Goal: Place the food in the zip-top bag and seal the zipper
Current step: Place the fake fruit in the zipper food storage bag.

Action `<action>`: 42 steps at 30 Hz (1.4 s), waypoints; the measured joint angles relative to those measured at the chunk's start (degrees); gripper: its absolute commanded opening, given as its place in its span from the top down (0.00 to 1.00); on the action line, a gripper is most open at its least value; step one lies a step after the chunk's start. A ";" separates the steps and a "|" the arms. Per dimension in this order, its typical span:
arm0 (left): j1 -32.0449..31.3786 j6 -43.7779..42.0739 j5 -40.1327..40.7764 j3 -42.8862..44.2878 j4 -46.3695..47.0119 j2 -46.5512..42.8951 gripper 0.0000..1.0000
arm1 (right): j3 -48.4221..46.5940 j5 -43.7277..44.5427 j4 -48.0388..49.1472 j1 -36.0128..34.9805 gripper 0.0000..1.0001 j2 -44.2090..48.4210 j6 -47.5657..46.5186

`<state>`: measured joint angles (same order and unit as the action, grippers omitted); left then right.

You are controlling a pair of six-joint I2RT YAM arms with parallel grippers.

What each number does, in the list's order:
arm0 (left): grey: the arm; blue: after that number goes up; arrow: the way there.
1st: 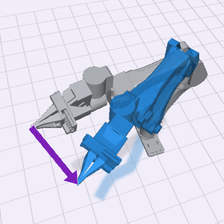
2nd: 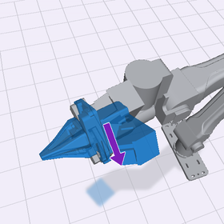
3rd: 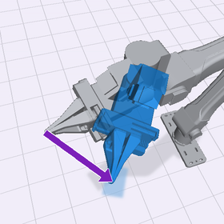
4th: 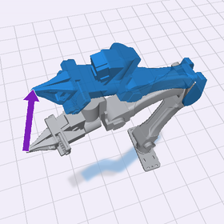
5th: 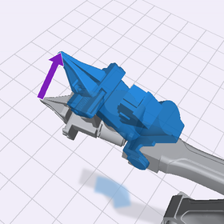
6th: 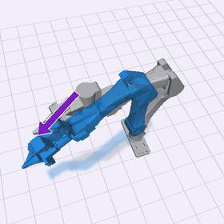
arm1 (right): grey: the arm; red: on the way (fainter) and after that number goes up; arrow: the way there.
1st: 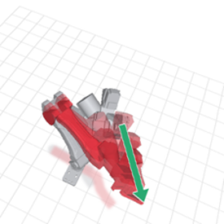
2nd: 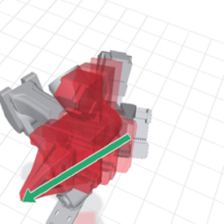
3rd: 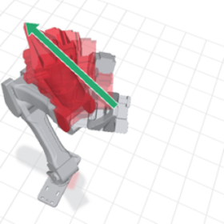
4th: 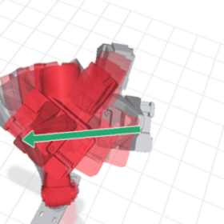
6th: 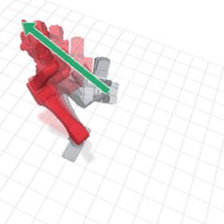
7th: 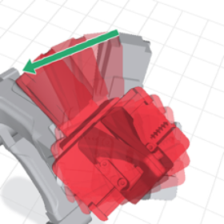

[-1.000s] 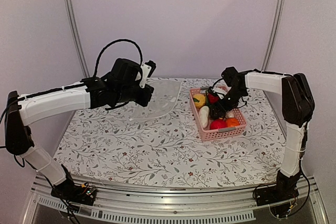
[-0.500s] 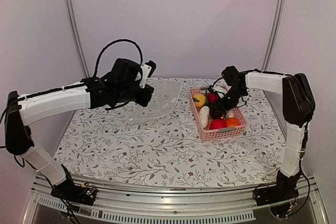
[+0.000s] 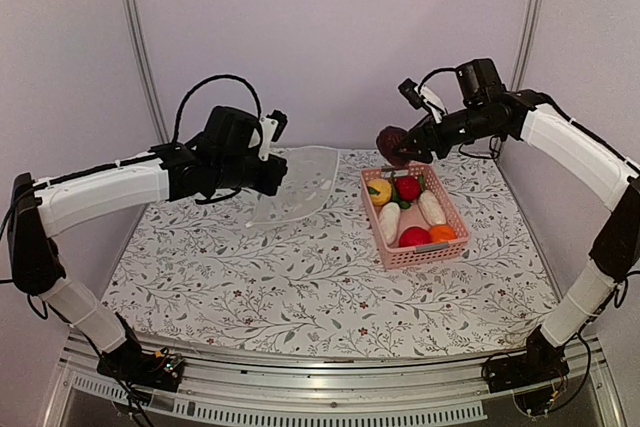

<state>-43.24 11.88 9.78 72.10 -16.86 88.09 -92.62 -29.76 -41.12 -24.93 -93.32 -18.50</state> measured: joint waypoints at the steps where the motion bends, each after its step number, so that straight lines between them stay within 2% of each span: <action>1: 0.48 0.37 -0.46 0.00 0.20 0.00 1.00 | -1.03 -1.66 0.70 -0.94 0.54 0.33 -0.15; 7: 3.56 2.27 -4.52 -0.02 1.92 0.00 1.00 | -7.13 -8.61 3.39 -10.36 0.54 0.42 -0.66; 11: 4.42 2.69 -6.25 -0.55 3.21 -0.07 1.00 | -12.55 -10.56 3.93 -15.78 0.54 -3.02 -0.37; 19: 4.70 2.03 -10.56 -0.94 4.22 -1.11 1.00 | -17.38 -11.50 3.93 -18.16 0.53 -13.73 2.32; 23: 4.87 1.88 -11.76 -0.96 4.37 -2.01 1.00 | -17.68 -8.46 3.63 -18.27 0.51 -17.46 4.13; 31: 5.57 2.36 -14.78 -1.53 6.19 -2.34 1.00 | -18.18 5.79 2.67 -18.69 0.47 -19.96 8.35; 36: 5.73 3.41 -18.34 -1.77 6.82 -2.14 1.00 | -21.09 10.97 2.58 -19.52 0.46 -22.05 9.97; 39: 5.75 4.04 -19.82 -1.77 6.99 -1.77 1.00 | -23.06 12.94 2.51 -20.41 0.39 -23.54 10.36; 41: 5.77 4.35 -20.44 -1.77 7.06 -1.40 1.00 | -24.37 14.05 2.56 -21.11 0.26 -24.70 10.43; 42: 5.77 4.57 -20.90 -1.77 7.13 -1.31 1.00 | -24.96 14.84 2.47 -21.57 0.16 -25.92 10.60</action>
<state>-37.47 16.45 -11.11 70.32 -9.74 86.78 -117.58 -14.92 -38.65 -46.50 -119.24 -7.90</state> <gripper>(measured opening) 0.004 0.672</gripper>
